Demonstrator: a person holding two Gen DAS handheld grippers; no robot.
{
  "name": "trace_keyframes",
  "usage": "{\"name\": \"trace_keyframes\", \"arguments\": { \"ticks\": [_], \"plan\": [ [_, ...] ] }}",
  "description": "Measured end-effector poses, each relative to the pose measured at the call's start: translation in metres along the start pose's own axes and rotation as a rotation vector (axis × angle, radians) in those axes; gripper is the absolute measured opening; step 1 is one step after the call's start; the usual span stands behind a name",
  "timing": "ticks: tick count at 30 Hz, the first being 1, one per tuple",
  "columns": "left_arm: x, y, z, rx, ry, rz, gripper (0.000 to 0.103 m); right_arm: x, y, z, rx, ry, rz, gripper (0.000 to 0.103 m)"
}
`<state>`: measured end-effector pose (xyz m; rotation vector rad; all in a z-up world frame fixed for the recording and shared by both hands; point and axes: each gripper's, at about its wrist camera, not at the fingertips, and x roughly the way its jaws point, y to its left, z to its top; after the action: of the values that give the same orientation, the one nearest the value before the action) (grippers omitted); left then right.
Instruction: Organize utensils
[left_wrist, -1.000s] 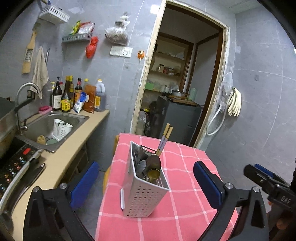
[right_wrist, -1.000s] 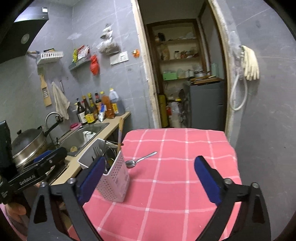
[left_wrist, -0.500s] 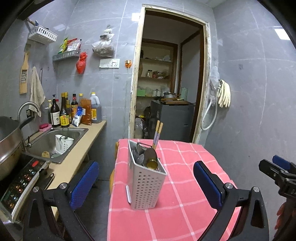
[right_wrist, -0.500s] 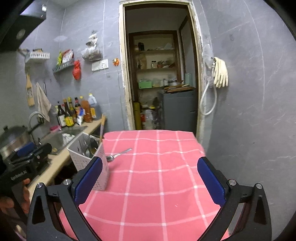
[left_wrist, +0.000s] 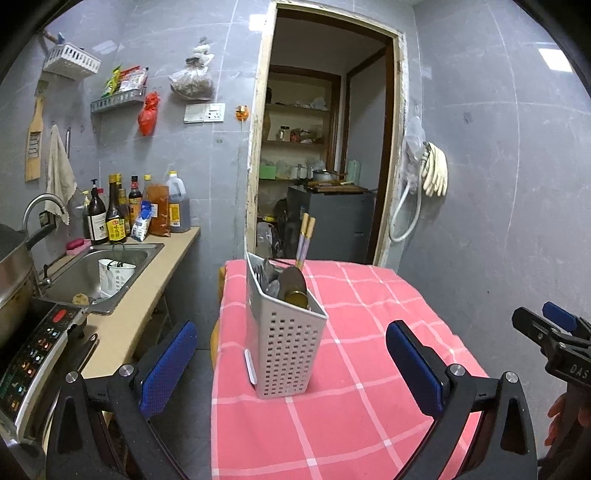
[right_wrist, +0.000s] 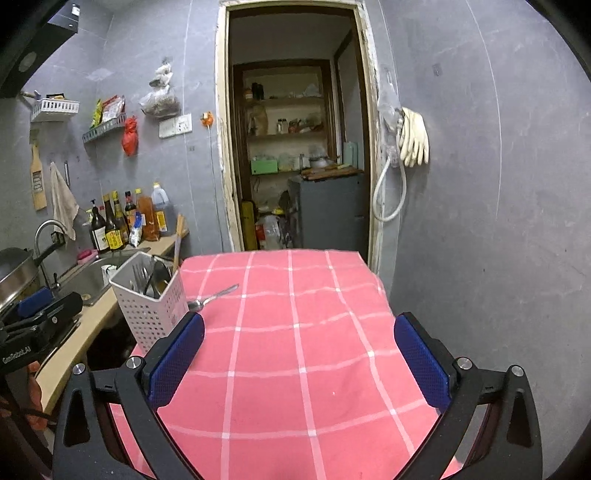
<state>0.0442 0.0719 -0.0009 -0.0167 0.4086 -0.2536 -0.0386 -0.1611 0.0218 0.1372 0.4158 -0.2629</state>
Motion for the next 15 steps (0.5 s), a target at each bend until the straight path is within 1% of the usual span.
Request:
{"name": "trace_keyframes", "arguments": {
  "ticks": [4, 15],
  "plan": [
    [-0.0030, -0.0045, -0.0009, 0.005, 0.004, -0.006, 0.103, 0.0018, -0.0016, -0.0036, 0.004, 0.017, 0.006, 0.101],
    [-0.0043, -0.0028, 0.0001, -0.018, 0.008, -0.006, 0.103, 0.0014, -0.0014, -0.0025, -0.004, 0.017, 0.008, 0.101]
  ]
}}
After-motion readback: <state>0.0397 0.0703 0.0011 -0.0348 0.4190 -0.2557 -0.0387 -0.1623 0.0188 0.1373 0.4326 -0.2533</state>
